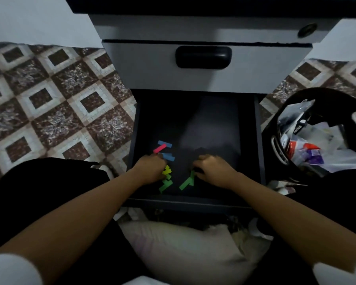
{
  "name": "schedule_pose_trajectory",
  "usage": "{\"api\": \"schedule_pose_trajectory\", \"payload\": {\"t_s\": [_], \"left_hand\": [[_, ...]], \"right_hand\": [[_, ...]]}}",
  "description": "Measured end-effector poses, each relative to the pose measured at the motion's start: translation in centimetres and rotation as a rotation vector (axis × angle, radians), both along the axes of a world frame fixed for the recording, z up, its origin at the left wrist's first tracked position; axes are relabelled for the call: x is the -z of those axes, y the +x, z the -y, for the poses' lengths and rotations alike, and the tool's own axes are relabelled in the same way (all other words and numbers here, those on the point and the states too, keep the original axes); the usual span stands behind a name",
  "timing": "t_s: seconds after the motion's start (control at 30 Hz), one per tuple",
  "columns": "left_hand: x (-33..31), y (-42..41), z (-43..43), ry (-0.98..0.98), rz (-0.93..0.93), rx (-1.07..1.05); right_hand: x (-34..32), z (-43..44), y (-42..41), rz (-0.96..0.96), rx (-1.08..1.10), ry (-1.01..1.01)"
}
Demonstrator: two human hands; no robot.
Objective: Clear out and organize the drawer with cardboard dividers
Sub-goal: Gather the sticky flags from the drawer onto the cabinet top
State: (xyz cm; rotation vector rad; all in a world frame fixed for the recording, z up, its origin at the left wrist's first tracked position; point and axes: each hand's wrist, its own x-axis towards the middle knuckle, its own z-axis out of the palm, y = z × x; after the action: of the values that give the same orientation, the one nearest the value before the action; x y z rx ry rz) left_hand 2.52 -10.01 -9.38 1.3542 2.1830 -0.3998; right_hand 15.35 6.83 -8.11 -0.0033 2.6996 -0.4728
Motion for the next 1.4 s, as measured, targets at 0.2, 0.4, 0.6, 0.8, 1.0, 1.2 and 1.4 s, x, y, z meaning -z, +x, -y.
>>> {"api": "schedule_pose_trajectory", "payload": {"t_s": [0.2, 0.4, 0.6, 0.8, 1.0, 1.2, 1.4], "left_hand": [[0.8, 0.2, 0.0, 0.053, -0.016, 0.048], [0.2, -0.9, 0.0, 0.125, 0.083, -0.022], [-0.3, -1.5, -0.2, 0.157, 0.145, -0.111], [-0.8, -1.6, -0.1, 0.155, 0.182, -0.093], [-0.7, -1.1, -0.1, 0.112, 0.109, 0.033], [0.0, -0.6, 0.2, 0.086, -0.001, 0.192], [0.2, -0.3, 0.0, 0.067, -0.09, 0.284]], "right_hand": [[0.6, 0.2, -0.2, 0.022, -0.003, -0.009], [1.7, 0.6, 0.0, 0.059, -0.093, 0.038], [1.9, 1.6, -1.0, 0.041, -0.231, 0.075], [2.3, 2.5, -1.1, 0.011, -0.343, 0.121], [3.0, 2.6, -0.7, 0.003, -0.319, 0.114], [2.7, 1.6, -0.8, 0.062, -0.013, -0.212], [1.6, -1.1, -1.0, 0.008, 0.189, -0.284]]}}
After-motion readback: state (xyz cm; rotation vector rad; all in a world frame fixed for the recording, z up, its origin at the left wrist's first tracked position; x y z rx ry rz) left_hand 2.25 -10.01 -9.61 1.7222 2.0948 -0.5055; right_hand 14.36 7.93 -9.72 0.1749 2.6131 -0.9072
